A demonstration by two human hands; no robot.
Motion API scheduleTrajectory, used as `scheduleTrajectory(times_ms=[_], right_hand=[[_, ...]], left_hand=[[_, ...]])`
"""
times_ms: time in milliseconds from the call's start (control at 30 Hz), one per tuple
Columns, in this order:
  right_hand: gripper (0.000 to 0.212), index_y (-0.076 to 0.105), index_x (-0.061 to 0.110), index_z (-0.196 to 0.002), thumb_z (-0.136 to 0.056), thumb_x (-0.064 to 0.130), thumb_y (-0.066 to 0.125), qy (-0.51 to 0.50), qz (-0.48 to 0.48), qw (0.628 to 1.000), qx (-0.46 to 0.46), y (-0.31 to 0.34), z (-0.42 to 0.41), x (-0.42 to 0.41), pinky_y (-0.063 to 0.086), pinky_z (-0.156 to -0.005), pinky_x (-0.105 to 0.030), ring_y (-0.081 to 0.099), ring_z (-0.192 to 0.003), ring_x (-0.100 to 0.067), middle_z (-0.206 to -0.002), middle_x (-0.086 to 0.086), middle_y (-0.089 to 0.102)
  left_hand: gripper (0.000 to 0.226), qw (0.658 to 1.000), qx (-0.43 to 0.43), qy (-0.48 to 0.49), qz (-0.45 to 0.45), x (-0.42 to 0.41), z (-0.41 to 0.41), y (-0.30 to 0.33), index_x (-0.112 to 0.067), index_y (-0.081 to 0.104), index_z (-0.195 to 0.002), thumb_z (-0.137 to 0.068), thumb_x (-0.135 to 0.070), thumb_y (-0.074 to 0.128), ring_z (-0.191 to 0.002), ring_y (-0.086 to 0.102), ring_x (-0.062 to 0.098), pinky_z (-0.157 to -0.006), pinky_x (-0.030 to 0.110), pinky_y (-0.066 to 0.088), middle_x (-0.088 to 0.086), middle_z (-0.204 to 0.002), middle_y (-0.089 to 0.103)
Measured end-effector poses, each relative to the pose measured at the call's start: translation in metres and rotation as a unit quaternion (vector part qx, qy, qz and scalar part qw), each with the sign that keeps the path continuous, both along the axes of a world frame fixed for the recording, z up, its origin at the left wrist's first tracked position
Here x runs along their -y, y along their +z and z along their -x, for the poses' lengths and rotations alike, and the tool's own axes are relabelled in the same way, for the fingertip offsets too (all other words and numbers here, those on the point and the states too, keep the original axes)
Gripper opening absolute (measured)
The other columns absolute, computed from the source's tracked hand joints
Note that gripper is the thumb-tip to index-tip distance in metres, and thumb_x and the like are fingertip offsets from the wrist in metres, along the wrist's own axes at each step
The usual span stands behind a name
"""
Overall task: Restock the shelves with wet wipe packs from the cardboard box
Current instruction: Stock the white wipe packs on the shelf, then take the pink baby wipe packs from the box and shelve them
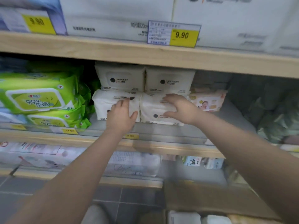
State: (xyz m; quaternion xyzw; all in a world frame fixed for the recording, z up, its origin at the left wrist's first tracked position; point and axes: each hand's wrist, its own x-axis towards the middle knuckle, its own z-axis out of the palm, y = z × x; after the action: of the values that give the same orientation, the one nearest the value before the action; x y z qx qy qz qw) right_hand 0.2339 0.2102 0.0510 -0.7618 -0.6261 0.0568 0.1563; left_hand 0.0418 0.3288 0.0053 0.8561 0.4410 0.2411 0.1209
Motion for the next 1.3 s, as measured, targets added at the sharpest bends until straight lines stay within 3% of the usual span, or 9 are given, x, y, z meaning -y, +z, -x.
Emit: scheduleTrajectory(times_ms=[267,433,533,633,733,867,1067,1233,1300], right_hand=[[0.054,0.041,0.013,-0.140,-0.092,0.032,0.058,-0.047,0.006,0.996,-0.070,-0.022,0.047,0.168,0.025,-0.104,-0.021,0.039,-0.130,-0.021,-0.141,-0.006,0.043],[0.054,0.040,0.019,-0.140,-0.092,0.037,0.057,-0.156,0.047,0.979,-0.124,-0.075,0.067,0.269,0.028,-0.101,-0.022,0.038,-0.132,-0.017,-0.140,0.001,0.043],[0.046,0.050,0.012,-0.127,-0.089,0.034,0.063,-0.240,0.050,0.952,-0.181,-0.114,0.077,0.313,0.034,-0.087,-0.023,0.047,-0.120,-0.024,-0.117,-0.004,0.051],[0.057,0.044,0.015,-0.135,-0.087,0.037,0.064,-0.286,0.083,0.928,-0.223,-0.150,0.090,0.347,0.038,-0.094,-0.027,0.048,-0.121,-0.022,-0.129,-0.003,0.047],[0.066,0.037,0.019,-0.140,-0.085,0.041,0.065,-0.306,0.112,0.919,-0.224,-0.178,0.107,0.371,0.031,-0.101,-0.026,0.038,-0.131,-0.021,-0.139,0.000,0.040],[0.071,0.033,0.023,-0.143,-0.083,0.043,0.065,-0.260,0.142,0.924,-0.243,-0.191,0.130,0.386,0.027,-0.109,-0.027,0.031,-0.134,-0.015,-0.145,0.005,0.033],[0.064,0.035,0.028,-0.140,-0.084,0.043,0.062,-0.227,0.150,0.937,-0.218,-0.195,0.149,0.414,0.034,-0.104,-0.024,0.032,-0.132,-0.009,-0.146,0.011,0.033],[0.065,0.038,0.026,-0.140,-0.083,0.049,0.061,-0.328,0.117,0.922,-0.170,-0.183,0.118,0.434,0.037,-0.101,-0.029,0.039,-0.127,-0.015,-0.142,0.008,0.040],[0.066,0.037,0.027,-0.140,-0.082,0.054,0.052,-0.367,0.112,0.912,-0.147,-0.181,0.103,0.445,0.032,-0.105,-0.025,0.038,-0.127,-0.014,-0.142,0.006,0.042]], left_hand=[[0.055,0.979,0.108,-0.145,0.092,0.166,0.026,-0.031,-0.015,0.046,-0.135,-0.086,-0.040,0.049,-0.121,0.044,0.025,-0.098,0.033,0.036,0.007,-0.130,0.051],[0.048,0.969,0.050,-0.202,0.135,0.257,0.037,-0.083,-0.020,0.042,-0.136,-0.092,-0.033,0.052,-0.124,0.043,0.017,-0.102,0.028,0.034,0.000,-0.134,0.047],[0.050,0.963,-0.003,-0.200,0.181,0.292,0.042,-0.116,-0.025,0.038,-0.139,-0.092,-0.036,0.049,-0.126,0.040,0.018,-0.104,0.033,0.037,-0.002,-0.139,0.041],[0.050,0.957,-0.050,-0.199,0.204,0.315,0.050,-0.144,-0.025,0.036,-0.140,-0.093,-0.036,0.047,-0.129,0.037,0.016,-0.106,0.028,0.033,-0.003,-0.143,0.037],[0.051,0.947,-0.124,-0.217,0.202,0.329,0.064,-0.164,-0.027,0.030,-0.143,-0.094,-0.037,0.042,-0.134,0.031,0.014,-0.109,0.027,0.027,-0.005,-0.149,0.029],[0.055,0.929,-0.190,-0.263,0.178,0.328,0.082,-0.180,-0.027,0.028,-0.145,-0.092,-0.036,0.041,-0.137,0.027,0.018,-0.112,0.031,0.020,-0.002,-0.150,0.027],[0.053,0.925,-0.159,-0.284,0.197,0.340,0.090,-0.172,-0.027,0.033,-0.143,-0.093,-0.034,0.048,-0.137,0.028,0.016,-0.112,0.033,0.026,-0.004,-0.149,0.031],[0.051,0.912,-0.124,-0.321,0.223,0.363,0.069,-0.157,-0.033,0.029,-0.144,-0.095,-0.035,0.045,-0.140,0.020,0.009,-0.114,0.027,0.021,-0.009,-0.152,0.025],[0.050,0.904,-0.111,-0.347,0.224,0.376,0.051,-0.152,-0.034,0.030,-0.143,-0.095,-0.035,0.046,-0.139,0.020,0.007,-0.113,0.025,0.018,-0.010,-0.151,0.025]])
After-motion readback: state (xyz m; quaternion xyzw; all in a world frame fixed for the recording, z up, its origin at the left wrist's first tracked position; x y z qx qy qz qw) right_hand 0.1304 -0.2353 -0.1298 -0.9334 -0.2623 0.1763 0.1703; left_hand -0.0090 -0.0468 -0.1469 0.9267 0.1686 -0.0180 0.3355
